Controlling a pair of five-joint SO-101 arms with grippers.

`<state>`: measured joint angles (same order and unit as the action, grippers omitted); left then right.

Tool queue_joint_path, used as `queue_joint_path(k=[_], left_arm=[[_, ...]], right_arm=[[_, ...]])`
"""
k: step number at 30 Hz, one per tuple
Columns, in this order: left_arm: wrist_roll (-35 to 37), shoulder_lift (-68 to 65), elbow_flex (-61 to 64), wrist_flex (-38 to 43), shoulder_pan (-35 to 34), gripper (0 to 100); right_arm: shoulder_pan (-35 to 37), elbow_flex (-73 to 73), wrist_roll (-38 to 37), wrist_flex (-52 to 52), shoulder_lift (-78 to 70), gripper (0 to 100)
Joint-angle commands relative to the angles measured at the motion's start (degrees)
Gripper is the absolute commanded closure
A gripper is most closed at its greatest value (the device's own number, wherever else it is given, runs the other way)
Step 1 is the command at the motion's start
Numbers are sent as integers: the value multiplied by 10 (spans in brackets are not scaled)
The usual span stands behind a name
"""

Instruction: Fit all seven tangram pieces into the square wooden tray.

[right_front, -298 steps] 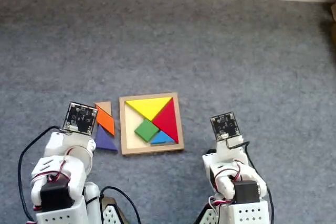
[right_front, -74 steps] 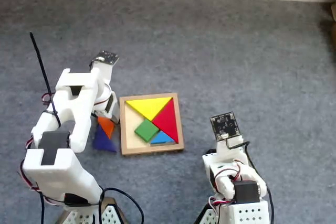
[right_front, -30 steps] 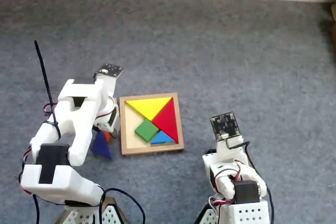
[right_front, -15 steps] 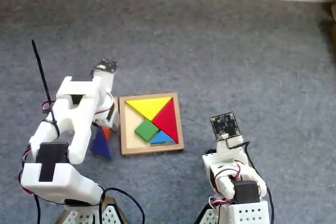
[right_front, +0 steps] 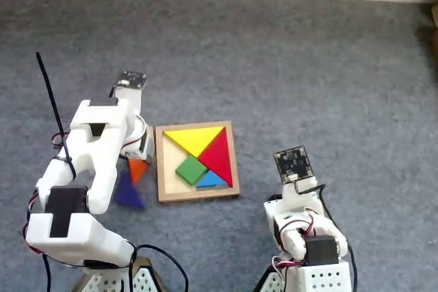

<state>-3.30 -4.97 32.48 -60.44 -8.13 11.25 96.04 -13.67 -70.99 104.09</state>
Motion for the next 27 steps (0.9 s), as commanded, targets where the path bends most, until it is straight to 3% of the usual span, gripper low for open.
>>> queue_joint_path(k=[1, 5, 20, 27], left_arm=[[-31, 20, 3, 8, -7, 877], [-40, 22, -10, -6, -7, 880], [-41, 29, -180, -185, 7, 880], [-41, 184, -126, -204, 68, 877]], right_arm=[[-7, 73, 0, -3, 2, 991], [-7, 73, 0, -3, 2, 991], [-7, 73, 0, -3, 2, 991], [-7, 73, 0, -3, 2, 991]])
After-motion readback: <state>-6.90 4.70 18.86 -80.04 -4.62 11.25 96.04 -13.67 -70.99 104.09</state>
